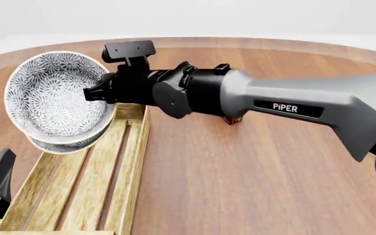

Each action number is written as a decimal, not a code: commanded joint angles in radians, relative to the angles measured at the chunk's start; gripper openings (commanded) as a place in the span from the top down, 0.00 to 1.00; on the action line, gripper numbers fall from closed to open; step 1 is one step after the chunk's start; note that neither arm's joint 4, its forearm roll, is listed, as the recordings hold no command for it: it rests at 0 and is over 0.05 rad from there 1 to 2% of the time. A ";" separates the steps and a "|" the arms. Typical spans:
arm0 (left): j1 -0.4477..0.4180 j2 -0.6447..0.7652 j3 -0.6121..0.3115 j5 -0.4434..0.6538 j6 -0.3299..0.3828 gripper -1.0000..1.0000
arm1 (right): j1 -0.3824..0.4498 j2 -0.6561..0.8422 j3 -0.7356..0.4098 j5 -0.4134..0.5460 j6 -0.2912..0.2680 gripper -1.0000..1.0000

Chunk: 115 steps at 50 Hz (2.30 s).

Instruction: Stack the left bowl on the right bowl and place them in the tray.

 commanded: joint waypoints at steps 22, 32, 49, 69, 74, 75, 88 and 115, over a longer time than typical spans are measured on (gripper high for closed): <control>0.000 0.000 0.000 0.000 0.000 0.00 | 0.014 0.020 0.062 -0.085 0.043 1.00; 0.000 0.000 0.000 0.000 0.000 0.00 | 0.009 0.012 0.084 -0.096 0.048 1.00; 0.000 0.000 0.000 0.000 0.000 0.00 | -0.001 0.000 0.131 -0.124 0.056 1.00; 0.000 0.000 0.000 0.000 0.000 0.00 | 0.006 0.023 0.151 -0.150 0.071 1.00; 0.000 0.000 0.000 0.000 0.000 0.00 | 0.009 0.030 0.155 -0.155 0.073 1.00; 0.000 0.000 0.000 0.000 0.000 0.00 | 0.009 0.030 0.155 -0.155 0.073 1.00; 0.000 0.000 0.000 0.000 0.000 0.00 | 0.024 0.048 0.158 -0.156 0.079 1.00; 0.000 0.000 0.000 0.000 0.000 0.00 | 0.023 0.104 0.146 -0.145 0.082 1.00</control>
